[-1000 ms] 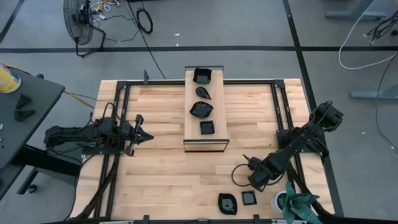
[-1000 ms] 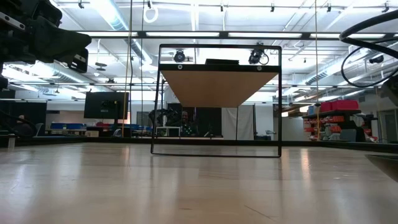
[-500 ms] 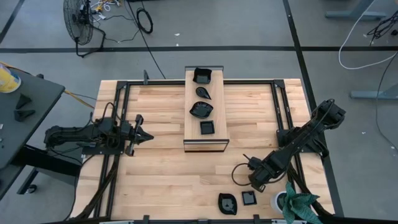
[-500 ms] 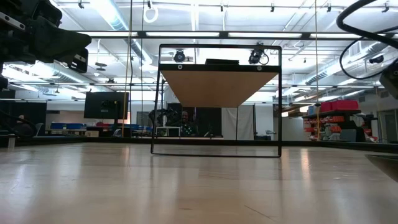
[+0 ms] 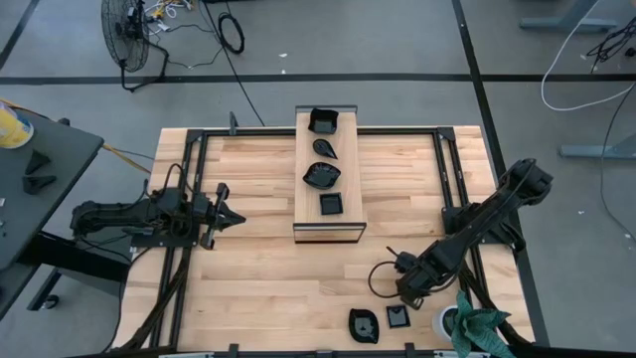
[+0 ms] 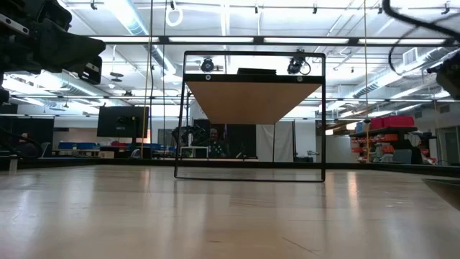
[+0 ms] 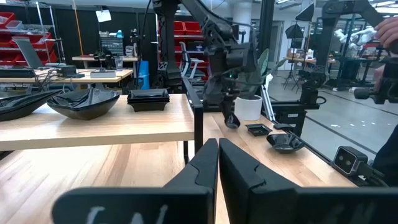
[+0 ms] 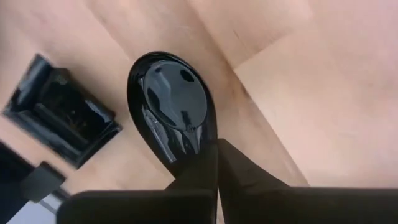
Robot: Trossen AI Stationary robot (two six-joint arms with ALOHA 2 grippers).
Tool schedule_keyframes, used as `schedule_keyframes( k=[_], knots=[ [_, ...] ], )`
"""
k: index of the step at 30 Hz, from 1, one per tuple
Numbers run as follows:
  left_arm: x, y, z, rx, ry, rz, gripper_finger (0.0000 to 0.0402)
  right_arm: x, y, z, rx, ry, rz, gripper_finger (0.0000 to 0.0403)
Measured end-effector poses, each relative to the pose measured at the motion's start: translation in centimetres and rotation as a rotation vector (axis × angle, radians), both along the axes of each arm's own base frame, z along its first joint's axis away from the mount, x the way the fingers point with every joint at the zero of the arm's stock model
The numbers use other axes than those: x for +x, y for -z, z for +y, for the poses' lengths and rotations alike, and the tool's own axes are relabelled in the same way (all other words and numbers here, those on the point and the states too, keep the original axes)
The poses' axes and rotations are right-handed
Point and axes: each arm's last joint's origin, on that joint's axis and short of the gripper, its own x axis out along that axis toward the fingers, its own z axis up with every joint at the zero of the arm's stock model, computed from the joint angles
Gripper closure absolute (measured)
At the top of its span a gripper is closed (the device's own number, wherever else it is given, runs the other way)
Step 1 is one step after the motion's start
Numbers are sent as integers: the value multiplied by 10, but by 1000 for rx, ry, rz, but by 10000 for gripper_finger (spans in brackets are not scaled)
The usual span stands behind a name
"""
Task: Pick & Place Mini shaped plates
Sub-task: Stack the drop-shaped plate on top of the drop-shaped plate on the shelf
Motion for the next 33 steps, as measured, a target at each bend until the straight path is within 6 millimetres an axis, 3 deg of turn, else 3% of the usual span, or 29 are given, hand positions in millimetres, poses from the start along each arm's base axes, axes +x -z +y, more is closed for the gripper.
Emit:
schedule_keyframes(
  k=[7, 16, 25, 33],
  knots=[
    [0, 0, 0, 0, 0, 0, 383, 9, -42, -7, -12, -35, -12, 402],
    [0, 0, 0, 0, 0, 0, 383, 34, -106, -40, -35, -88, -116, 403],
    [0, 0, 0, 0, 0, 0, 383, 67, -156, -107, -138, 104, -279, 403],
    [0, 0, 0, 0, 0, 0, 383, 86, -176, -178, -158, 227, -453, 403]
  ],
)
